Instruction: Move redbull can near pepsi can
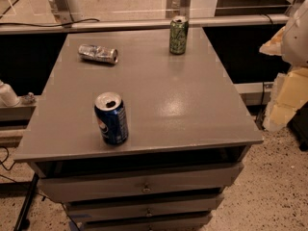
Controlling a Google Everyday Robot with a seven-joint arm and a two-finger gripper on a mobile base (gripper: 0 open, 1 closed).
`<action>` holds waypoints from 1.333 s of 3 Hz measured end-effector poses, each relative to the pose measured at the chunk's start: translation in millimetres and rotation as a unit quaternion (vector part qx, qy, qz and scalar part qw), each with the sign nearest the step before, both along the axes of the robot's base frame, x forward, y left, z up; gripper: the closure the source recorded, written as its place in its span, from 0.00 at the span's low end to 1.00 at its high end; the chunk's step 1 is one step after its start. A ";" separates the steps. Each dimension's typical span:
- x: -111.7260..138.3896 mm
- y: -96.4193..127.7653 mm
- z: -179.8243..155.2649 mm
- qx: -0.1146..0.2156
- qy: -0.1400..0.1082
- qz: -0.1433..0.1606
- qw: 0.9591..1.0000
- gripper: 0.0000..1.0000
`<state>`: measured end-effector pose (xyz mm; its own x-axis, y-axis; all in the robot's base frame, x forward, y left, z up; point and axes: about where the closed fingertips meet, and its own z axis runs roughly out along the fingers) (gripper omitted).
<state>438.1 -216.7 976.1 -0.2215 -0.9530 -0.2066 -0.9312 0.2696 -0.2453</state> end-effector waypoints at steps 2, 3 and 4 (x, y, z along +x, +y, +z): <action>4.1 4.0 2.9 0.007 -0.013 0.005 1.000 0.00; 35.8 31.9 1.5 0.059 -0.038 0.025 0.997 0.00; 82.0 84.4 -0.5 0.130 -0.067 0.047 0.988 0.00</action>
Offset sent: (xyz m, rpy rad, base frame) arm 0.0101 0.0083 0.0016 0.0357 -0.0421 0.0246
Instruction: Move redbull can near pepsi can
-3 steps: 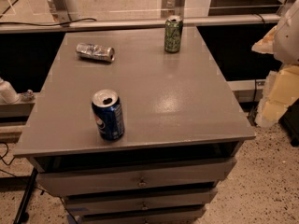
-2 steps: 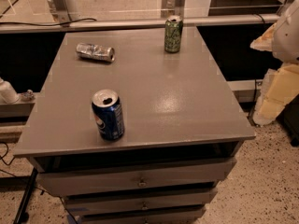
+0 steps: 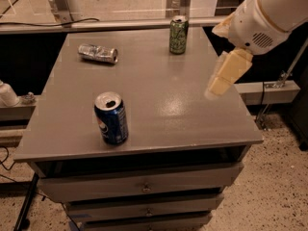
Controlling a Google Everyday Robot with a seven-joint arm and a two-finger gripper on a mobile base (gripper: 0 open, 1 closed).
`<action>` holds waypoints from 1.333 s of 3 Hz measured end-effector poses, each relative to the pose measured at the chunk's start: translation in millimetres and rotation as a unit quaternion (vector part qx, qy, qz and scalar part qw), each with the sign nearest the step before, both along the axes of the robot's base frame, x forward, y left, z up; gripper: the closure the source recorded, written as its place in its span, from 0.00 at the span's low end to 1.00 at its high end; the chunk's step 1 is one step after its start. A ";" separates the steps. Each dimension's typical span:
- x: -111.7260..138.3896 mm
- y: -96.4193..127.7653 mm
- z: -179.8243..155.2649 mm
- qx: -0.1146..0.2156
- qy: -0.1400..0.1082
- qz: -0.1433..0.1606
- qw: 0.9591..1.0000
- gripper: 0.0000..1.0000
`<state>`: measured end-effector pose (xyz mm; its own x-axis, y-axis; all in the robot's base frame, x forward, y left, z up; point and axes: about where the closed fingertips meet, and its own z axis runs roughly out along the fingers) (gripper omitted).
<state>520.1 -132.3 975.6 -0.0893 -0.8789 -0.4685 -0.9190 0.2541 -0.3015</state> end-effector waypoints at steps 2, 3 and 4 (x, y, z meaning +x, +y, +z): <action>60.6 97.4 -13.5 0.098 -0.029 0.007 0.995 0.00; 60.6 97.4 -13.5 0.098 -0.029 0.007 0.995 0.00; 64.3 104.7 -16.9 0.110 -0.034 0.005 0.993 0.00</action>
Offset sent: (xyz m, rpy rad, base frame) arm 0.0872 0.1518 -0.0352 0.2931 -0.0444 -0.0006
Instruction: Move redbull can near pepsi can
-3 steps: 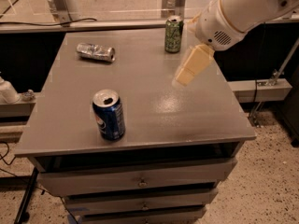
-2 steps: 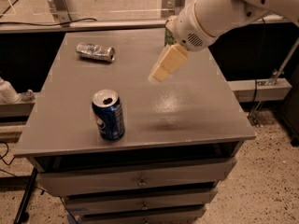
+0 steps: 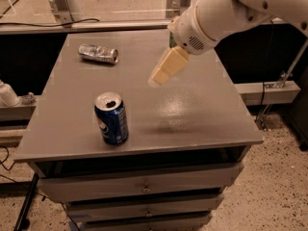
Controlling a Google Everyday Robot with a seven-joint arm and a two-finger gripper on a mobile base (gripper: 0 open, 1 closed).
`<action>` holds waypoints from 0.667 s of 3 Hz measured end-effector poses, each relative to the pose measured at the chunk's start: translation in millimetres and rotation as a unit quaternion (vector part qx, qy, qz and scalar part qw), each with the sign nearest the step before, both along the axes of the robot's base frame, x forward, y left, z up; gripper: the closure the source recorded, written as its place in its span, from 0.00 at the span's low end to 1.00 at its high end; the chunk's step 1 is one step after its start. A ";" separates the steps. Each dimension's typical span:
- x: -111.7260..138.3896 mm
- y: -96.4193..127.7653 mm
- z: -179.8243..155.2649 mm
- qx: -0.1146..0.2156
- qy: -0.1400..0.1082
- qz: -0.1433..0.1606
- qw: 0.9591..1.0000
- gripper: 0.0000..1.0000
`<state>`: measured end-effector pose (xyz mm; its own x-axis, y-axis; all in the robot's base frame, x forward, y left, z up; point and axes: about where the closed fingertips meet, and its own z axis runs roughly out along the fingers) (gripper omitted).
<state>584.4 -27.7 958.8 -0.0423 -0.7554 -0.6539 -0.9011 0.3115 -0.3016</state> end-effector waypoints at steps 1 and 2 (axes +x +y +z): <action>19.7 23.9 -14.9 0.029 -0.012 -0.007 0.999 0.00; 58.2 47.2 -22.1 0.073 -0.036 -0.031 0.996 0.00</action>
Offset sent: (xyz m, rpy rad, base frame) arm 0.1103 0.0710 -0.0324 0.2613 -0.1274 -0.1337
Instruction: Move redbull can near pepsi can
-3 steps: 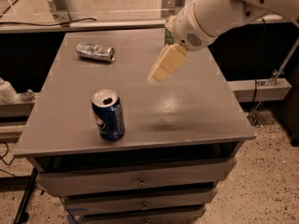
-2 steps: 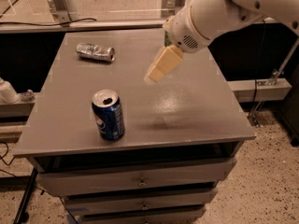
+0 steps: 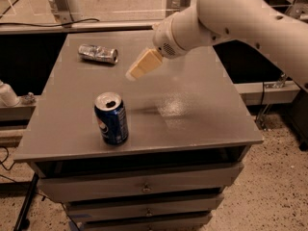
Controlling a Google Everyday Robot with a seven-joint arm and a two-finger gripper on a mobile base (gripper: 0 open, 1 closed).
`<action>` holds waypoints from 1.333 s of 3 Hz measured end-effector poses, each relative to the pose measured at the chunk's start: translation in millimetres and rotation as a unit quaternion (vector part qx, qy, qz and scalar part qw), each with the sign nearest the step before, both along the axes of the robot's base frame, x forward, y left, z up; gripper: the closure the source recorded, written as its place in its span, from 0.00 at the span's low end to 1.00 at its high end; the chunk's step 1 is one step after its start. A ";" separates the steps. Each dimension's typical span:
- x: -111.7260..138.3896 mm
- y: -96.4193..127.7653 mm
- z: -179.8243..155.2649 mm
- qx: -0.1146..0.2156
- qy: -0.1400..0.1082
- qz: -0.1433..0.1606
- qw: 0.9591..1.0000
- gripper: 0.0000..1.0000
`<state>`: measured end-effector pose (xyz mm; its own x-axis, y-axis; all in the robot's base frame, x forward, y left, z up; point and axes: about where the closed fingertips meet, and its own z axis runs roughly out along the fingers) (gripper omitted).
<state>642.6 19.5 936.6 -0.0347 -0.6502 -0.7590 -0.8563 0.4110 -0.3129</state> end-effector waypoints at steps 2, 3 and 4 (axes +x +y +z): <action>68.4 44.1 -41.8 0.068 0.009 -0.032 0.997 0.00; 93.3 66.9 -63.4 0.087 0.023 -0.033 0.995 0.00; 115.9 88.7 -79.2 0.099 0.037 -0.029 0.994 0.00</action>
Offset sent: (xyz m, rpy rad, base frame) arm 0.1082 0.0665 -0.0767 0.2107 0.0603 -0.1051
